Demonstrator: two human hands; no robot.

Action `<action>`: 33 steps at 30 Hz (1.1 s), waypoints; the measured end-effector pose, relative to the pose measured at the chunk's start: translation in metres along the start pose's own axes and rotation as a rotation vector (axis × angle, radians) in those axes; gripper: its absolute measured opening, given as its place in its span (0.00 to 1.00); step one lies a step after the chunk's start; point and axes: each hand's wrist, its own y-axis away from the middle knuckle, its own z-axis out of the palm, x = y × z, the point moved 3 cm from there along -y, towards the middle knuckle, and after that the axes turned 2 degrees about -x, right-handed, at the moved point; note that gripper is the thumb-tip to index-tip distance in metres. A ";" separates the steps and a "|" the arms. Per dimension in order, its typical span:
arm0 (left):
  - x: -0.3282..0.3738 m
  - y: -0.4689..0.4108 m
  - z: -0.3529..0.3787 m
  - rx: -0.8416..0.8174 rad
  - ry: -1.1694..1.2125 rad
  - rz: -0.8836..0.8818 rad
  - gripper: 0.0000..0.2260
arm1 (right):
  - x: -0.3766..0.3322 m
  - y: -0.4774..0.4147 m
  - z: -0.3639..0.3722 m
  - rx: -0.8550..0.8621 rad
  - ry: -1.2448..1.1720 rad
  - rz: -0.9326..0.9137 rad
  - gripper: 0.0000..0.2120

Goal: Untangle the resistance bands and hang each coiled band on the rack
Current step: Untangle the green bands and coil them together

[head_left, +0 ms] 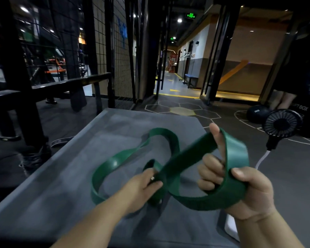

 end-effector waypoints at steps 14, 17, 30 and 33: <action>0.053 0.044 -0.013 -0.202 0.767 0.075 0.19 | -0.019 0.012 -0.010 0.500 0.951 -0.096 0.35; 0.053 0.043 -0.016 -0.076 0.752 0.109 0.16 | 0.019 0.003 -0.006 0.339 0.953 0.164 0.29; 0.021 0.029 -0.015 0.187 0.632 0.030 0.30 | 0.047 -0.009 -0.014 0.492 1.344 0.176 0.08; 0.013 0.030 -0.003 -0.073 0.530 0.036 0.32 | 0.032 -0.005 -0.018 0.773 1.243 0.063 0.10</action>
